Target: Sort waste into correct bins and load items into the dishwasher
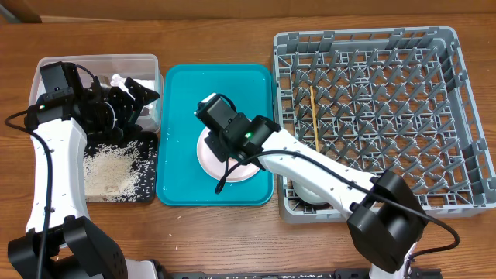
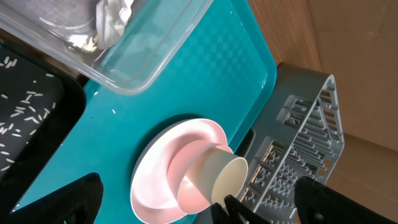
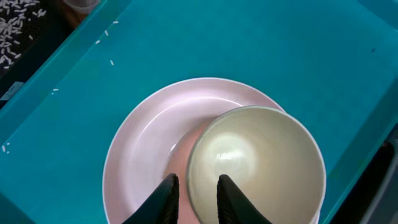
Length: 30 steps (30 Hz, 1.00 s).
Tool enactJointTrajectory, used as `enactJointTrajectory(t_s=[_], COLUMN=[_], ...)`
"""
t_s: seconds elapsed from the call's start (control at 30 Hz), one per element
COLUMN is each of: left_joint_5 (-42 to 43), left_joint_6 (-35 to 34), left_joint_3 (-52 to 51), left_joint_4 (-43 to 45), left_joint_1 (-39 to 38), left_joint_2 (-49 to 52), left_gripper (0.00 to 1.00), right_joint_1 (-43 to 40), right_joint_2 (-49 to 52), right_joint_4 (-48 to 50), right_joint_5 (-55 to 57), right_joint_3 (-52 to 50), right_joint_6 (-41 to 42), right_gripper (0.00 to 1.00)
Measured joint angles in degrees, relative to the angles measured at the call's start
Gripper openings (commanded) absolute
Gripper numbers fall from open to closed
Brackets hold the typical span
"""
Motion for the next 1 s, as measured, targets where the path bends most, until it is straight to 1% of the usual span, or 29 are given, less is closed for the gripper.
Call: enactJointTrajectory(t_s=[0.37,0.67,0.7,0.83,1.0], left_joint_5=[0.0,0.0,0.0,0.0,0.0], left_joint_6=[0.0,0.0,0.0,0.0,0.0], left_joint_3=[0.0,0.0,0.0,0.0,0.0], left_joint_4=[0.0,0.0,0.0,0.0,0.0], left_joint_1=[0.0,0.0,0.0,0.0,0.0], left_joint_2=[0.0,0.0,0.0,0.0,0.0], left_gripper=[1.00,1.00,1.00,1.00,1.00], right_joint_1=[-0.3,-0.3,-0.3,-0.3,-0.3], right_joint_2=[0.1,0.1,0.1,0.1,0.1], right_joint_4=[1.9,0.0,-0.1,-0.2,-0.1], right_joint_5=[0.3,0.4,0.4,0.4,0.4], right_joint_3=[-2.3,-2.5,-2.5,-2.5,-2.5], right_joint_6=[0.0,0.0,0.0,0.1,0.0], right_gripper=[0.22,0.21,0.20,0.13,0.12])
